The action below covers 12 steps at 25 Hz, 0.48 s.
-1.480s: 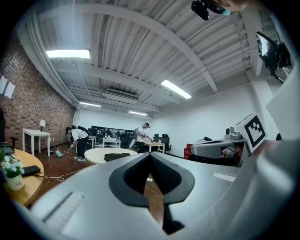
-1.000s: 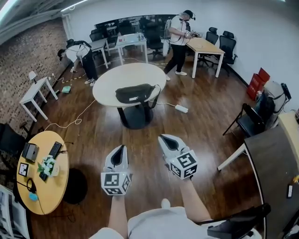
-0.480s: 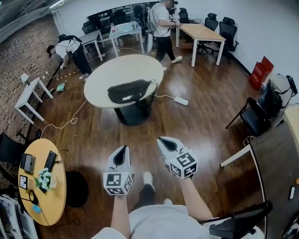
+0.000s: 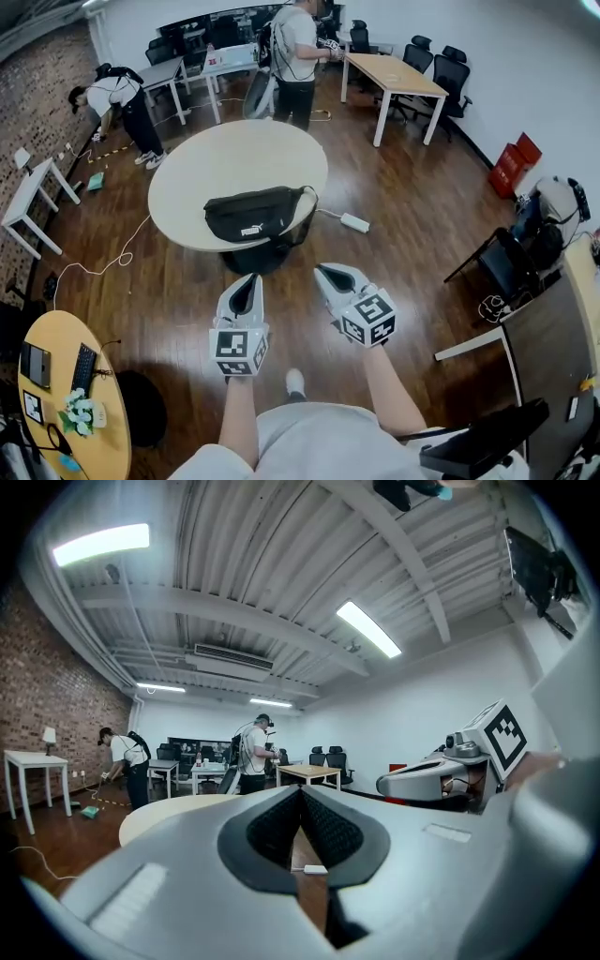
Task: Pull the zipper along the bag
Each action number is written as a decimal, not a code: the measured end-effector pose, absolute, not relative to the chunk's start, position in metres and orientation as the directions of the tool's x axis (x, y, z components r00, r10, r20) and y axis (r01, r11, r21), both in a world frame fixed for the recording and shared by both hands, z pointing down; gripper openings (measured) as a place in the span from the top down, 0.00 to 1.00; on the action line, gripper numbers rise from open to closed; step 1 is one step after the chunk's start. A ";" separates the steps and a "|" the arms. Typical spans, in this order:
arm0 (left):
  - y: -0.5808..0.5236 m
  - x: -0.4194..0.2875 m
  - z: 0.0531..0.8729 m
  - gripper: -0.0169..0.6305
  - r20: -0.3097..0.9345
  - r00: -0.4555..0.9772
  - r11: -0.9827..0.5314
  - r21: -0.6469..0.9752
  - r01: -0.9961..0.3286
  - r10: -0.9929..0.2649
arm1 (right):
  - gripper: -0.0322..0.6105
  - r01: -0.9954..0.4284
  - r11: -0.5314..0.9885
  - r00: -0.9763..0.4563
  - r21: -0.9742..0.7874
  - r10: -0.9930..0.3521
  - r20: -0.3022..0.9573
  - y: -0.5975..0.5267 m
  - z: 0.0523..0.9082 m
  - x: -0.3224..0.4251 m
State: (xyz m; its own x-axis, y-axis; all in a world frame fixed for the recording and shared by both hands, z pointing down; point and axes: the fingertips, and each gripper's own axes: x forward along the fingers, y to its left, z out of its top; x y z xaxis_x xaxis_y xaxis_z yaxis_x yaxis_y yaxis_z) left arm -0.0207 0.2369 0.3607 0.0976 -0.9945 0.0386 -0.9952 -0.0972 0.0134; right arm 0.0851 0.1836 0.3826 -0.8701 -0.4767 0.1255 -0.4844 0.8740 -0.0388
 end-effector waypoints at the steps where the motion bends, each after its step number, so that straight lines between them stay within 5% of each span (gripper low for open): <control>1: 0.222 -0.030 0.359 0.95 0.032 0.104 -0.104 0.015 -0.994 -0.994 | 0.96 -0.483 0.875 -0.870 -0.028 -0.476 0.126 0.169 0.381 0.073; 12: 0.112 -0.091 0.394 0.95 0.063 0.128 -0.123 0.072 -0.990 -0.990 | 0.96 -0.525 0.851 -0.842 -0.028 -0.515 0.159 0.061 0.410 0.009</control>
State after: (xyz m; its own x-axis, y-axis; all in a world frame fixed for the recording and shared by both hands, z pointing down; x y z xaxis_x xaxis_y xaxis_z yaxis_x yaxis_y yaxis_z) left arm -0.0905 0.1118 0.3938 0.1280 -0.9898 0.0626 -0.9897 -0.1235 0.0720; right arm 0.0090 0.0615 0.4103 -0.8425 -0.5147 0.1590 -0.5249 0.8507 -0.0277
